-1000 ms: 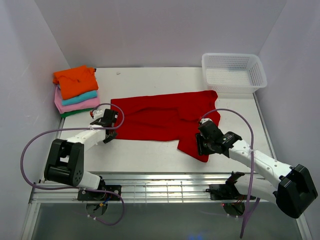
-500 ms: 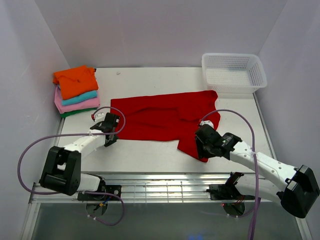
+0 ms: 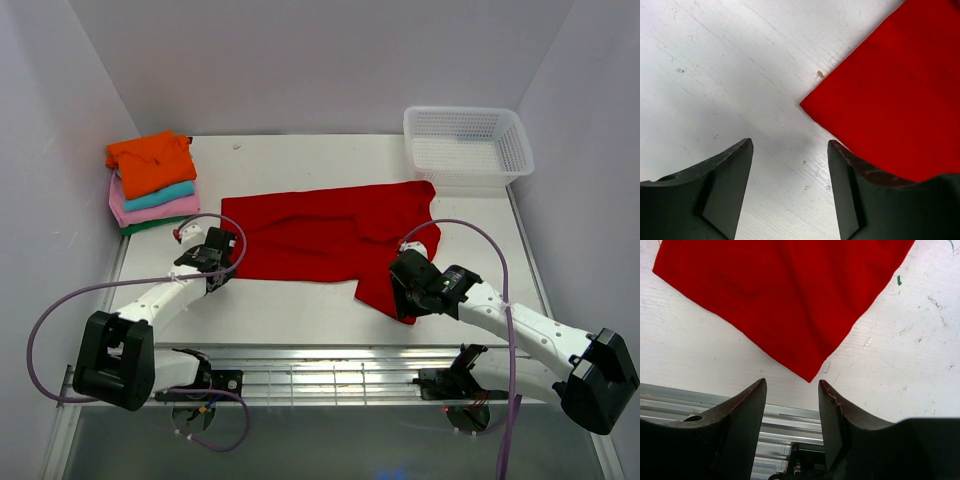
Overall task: Fold and stack the t-shirts
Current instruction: Fold the tshirt
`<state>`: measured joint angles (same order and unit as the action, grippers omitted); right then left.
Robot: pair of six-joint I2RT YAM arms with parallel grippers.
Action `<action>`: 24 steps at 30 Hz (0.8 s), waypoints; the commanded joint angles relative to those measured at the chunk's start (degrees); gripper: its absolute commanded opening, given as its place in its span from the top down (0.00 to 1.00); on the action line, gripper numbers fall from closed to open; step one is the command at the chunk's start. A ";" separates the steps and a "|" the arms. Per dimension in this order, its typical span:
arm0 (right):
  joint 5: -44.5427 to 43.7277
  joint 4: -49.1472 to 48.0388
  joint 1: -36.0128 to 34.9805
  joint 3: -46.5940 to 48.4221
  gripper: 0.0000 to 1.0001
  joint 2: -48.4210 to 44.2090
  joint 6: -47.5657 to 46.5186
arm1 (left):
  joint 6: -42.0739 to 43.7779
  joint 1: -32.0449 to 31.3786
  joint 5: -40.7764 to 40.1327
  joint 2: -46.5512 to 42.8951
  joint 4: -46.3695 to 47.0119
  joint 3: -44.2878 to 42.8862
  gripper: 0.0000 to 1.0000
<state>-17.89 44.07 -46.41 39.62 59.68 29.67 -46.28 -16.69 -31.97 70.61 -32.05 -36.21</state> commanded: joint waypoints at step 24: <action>-1.80 2.15 -0.70 2.92 0.48 -2.73 0.92 | 8.75 7.37 10.70 10.86 11.66 -2.02 0.25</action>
<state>-18.11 45.10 -46.68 40.01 58.19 29.67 -37.91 -9.85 -23.68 80.49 -20.51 -37.10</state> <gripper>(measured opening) 0.524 0.759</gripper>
